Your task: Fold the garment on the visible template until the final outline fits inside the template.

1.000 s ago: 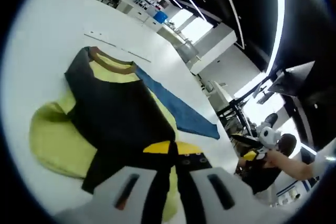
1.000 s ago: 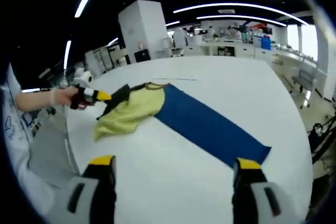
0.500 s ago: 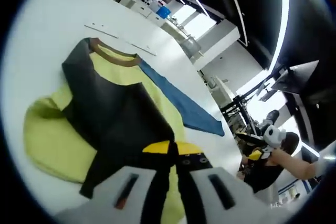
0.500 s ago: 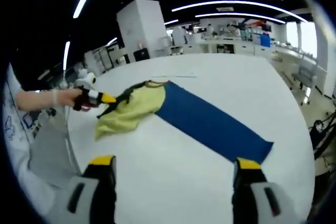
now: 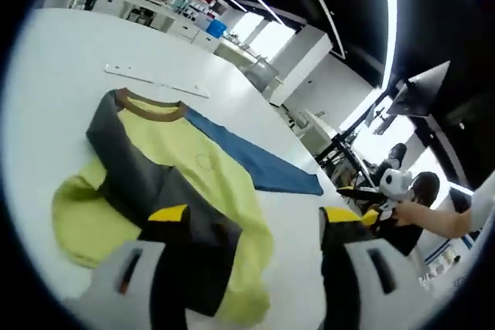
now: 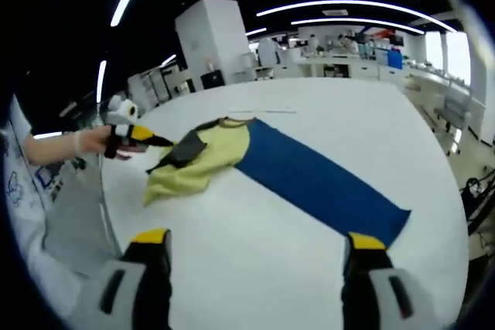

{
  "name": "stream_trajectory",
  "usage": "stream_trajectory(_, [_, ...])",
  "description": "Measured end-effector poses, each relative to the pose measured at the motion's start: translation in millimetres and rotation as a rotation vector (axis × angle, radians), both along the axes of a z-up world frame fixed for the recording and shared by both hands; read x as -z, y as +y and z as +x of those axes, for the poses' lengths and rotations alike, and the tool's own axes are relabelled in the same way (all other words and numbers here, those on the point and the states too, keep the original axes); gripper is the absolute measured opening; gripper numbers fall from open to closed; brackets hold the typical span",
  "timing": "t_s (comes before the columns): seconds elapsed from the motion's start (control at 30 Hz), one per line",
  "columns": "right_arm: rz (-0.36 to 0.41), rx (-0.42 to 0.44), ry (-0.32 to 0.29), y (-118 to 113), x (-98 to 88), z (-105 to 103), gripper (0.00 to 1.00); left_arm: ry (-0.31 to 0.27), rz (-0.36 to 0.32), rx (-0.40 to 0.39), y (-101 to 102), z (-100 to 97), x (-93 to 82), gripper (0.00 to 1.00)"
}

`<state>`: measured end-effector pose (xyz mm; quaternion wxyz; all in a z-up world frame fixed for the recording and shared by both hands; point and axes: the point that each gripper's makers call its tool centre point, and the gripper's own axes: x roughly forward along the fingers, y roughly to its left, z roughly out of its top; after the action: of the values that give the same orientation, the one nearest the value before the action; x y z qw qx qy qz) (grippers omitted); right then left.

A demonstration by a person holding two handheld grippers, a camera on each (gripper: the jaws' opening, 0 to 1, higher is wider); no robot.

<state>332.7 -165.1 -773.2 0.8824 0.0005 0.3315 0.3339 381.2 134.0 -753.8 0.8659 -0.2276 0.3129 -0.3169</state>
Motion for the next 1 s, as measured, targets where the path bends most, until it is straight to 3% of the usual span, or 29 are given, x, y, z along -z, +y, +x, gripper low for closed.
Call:
stream_trajectory(0.17, [-0.007,0.000,-0.004,-1,-1.6,2,0.93,-0.016,0.082,0.008,12,-3.3,5.3,0.96])
stream_trajectory(0.23, [-0.008,0.001,-0.006,-2,-1.4,2,0.93,-0.013,0.116,0.009,17,-5.1,6.1,0.99])
stream_trajectory(0.43, [-0.021,-0.001,-0.015,-3,-2.6,3,0.94,0.007,0.250,0.057,34,-17.9,23.7,0.98])
stream_trajectory(0.63, [-0.028,0.002,-0.008,-7,-0.6,1,0.94,0.019,0.309,0.088,41,-30.1,38.9,0.87])
stream_trajectory(0.87, [-0.030,-0.009,0.004,-4,3.4,-5,0.94,0.067,0.330,0.049,55,-41.2,53.0,0.83])
stream_trajectory(1.0, [-0.030,-0.013,0.015,-2,9.0,-8,0.94,0.077,0.370,0.029,69,-42.1,65.9,0.73])
